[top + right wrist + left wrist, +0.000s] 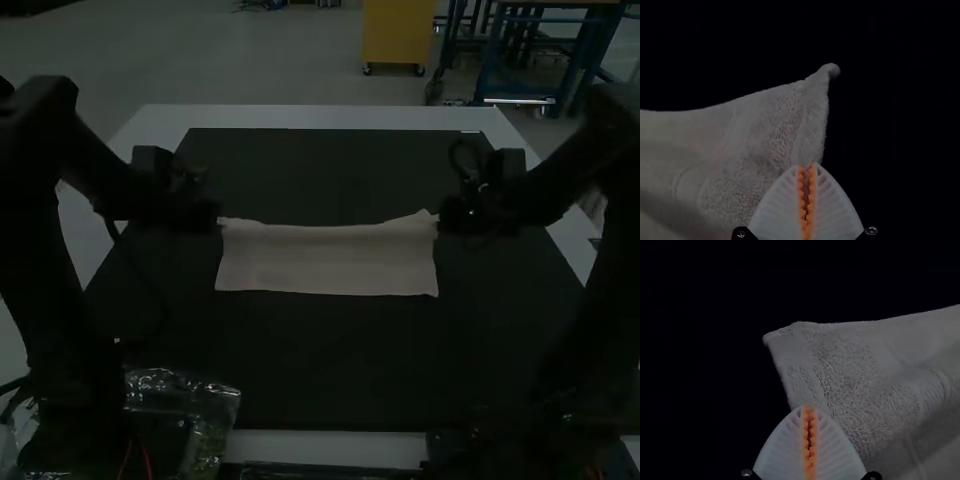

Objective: Fold the towel.

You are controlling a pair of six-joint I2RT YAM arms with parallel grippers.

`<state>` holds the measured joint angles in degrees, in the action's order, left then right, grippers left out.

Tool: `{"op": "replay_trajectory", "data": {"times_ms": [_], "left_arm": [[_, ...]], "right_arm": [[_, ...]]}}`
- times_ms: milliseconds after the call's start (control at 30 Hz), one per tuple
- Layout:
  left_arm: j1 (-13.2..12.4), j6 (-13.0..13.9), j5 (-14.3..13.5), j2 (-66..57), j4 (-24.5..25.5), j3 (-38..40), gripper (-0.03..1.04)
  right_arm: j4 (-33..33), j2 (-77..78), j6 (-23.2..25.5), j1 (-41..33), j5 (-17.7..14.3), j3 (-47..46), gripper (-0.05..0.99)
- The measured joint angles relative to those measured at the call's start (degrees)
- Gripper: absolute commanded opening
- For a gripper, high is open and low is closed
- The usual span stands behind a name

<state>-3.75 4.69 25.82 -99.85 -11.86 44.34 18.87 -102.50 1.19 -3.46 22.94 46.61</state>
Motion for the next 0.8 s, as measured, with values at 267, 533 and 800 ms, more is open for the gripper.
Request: {"op": "replay_trajectory", "data": {"times_ms": [267, 533, 800], "left_arm": [[0.0, 0.9, 0.2, 6.3, 4.8, -2.5, 0.03], [0.0, 1.9, 0.2, 10.9, 13.0, -3.7, 0.03], [0.0, 2.6, 0.1, 16.8, 16.6, -5.9, 0.03]], "right_arm": [[-3.0, 4.5, -0.8, 0.0, 0.5, -3.4, -0.02], [-6.8, 10.2, -1.0, 0.0, 1.6, -8.5, -0.02], [-10.7, 17.0, -1.2, 0.0, 2.6, -12.9, -0.02]]}}
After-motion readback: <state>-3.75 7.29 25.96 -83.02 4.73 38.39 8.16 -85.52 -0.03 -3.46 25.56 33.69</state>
